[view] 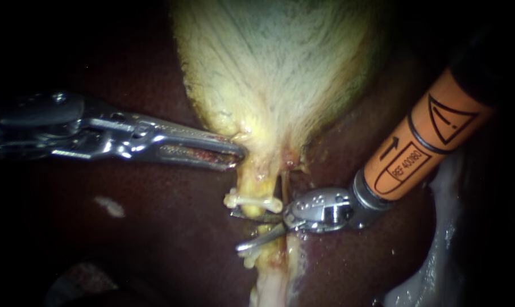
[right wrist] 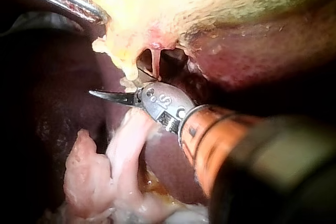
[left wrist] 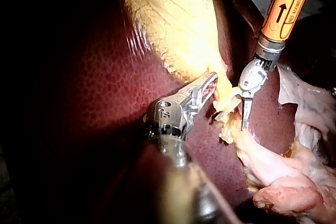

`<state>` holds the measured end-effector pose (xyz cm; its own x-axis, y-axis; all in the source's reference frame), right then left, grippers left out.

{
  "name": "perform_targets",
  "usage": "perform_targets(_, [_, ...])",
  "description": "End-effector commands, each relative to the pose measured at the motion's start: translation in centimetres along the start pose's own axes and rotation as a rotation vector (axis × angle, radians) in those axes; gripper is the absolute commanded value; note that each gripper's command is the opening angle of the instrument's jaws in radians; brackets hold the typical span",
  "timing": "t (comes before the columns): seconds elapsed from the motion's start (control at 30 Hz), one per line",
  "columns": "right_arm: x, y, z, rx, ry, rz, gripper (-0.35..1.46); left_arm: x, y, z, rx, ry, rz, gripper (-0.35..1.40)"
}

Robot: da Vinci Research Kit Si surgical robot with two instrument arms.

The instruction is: Go back from the cut left tube

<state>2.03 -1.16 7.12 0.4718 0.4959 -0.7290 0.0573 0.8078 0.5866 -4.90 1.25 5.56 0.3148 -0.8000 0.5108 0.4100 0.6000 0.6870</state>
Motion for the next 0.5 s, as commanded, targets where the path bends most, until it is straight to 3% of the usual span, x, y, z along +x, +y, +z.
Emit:
perform_targets(0.03, [0.01,-0.03,-0.01,0.003,-0.001,-0.002,0.94,0.00,0.00,0.00,0.000,0.000,0.000,-0.35])
perform_targets(0.27, [0.01,-0.23,-0.16,0.021,-0.003,-0.010,1.11,0.00,0.00,0.00,0.000,0.000,0.000,-0.35])
perform_targets(0.5, [-0.06,-0.21,-0.55,0.016,-0.002,-0.009,1.10,0.01,0.01,-0.01,0.000,0.000,0.000,-0.35])
